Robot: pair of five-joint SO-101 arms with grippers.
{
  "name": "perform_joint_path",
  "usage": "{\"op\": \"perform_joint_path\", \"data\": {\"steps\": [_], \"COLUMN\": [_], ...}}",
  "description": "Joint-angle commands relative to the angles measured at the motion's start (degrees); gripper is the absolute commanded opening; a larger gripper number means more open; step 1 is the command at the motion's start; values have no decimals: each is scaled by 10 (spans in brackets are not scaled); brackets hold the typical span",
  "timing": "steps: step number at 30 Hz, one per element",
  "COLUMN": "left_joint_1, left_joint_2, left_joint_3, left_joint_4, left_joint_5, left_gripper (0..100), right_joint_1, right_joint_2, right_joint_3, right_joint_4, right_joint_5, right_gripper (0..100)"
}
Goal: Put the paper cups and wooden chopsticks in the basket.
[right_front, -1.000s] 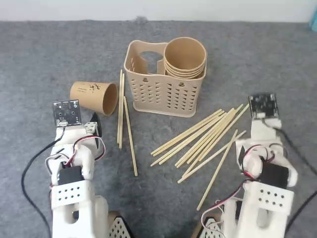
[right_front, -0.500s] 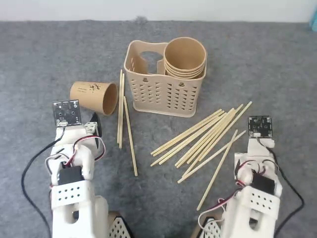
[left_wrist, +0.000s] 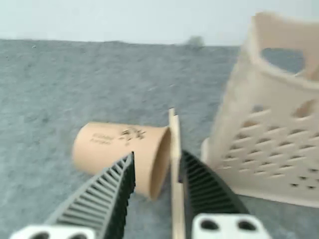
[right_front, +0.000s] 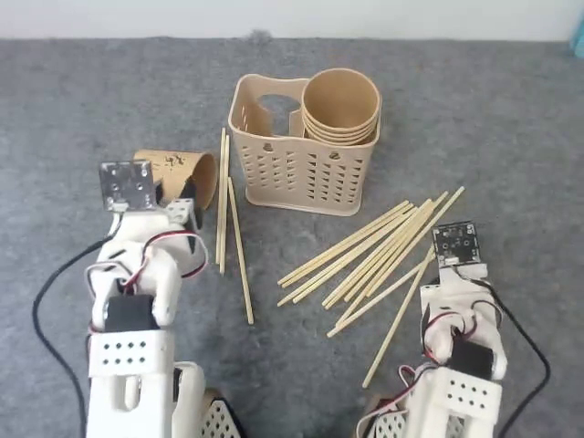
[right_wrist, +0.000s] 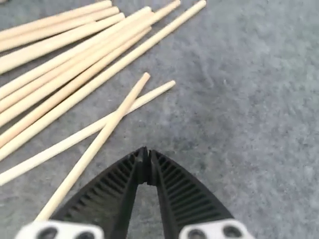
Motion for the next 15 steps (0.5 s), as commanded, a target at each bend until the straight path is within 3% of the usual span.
{"op": "perform_joint_path", "data": {"steps": [1,6,15], "left_joint_1": [53,71,91], "left_joint_2": [0,142,451], "left_joint_3": [-99,-208,-414], "left_joint_4": [68,114,189], "left_joint_5": [25,50,62], "left_gripper": [46,51,51], "right_joint_1": [-3,-1,-1], "right_joint_2": [-73,-147,-141], "right_joint_3": [7,9,9], "right_joint_4": [38,110,104], "right_joint_5": [9,10,10], "right_gripper": [9,9,9]}}
